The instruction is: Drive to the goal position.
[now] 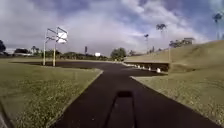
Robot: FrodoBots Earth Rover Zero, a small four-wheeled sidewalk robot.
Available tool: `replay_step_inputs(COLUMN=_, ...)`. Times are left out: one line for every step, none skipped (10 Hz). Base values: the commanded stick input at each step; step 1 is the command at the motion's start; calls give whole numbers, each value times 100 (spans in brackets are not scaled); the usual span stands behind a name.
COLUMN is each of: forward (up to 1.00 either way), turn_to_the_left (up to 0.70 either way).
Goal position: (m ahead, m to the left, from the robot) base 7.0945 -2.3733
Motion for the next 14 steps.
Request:
replay_step_inputs(forward=70, turn_to_the_left=0)
replay_step_inputs(forward=70, turn_to_the_left=0)
replay_step_inputs(forward=70, turn_to_the_left=0)
replay_step_inputs(forward=70, turn_to_the_left=0)
replay_step_inputs(forward=70, turn_to_the_left=0)
replay_step_inputs(forward=70, turn_to_the_left=0)
replay_step_inputs(forward=70, turn_to_the_left=0)
replay_step_inputs(forward=70, turn_to_the_left=0)
replay_step_inputs(forward=70, turn_to_the_left=0)
replay_step_inputs(forward=70, turn_to_the_left=0)
replay_step_inputs(forward=70, turn_to_the_left=0)
replay_step_inputs(forward=70, turn_to_the_left=0)
replay_step_inputs(forward=70, turn_to_the_left=-30)
replay_step_inputs(forward=70, turn_to_the_left=-35)
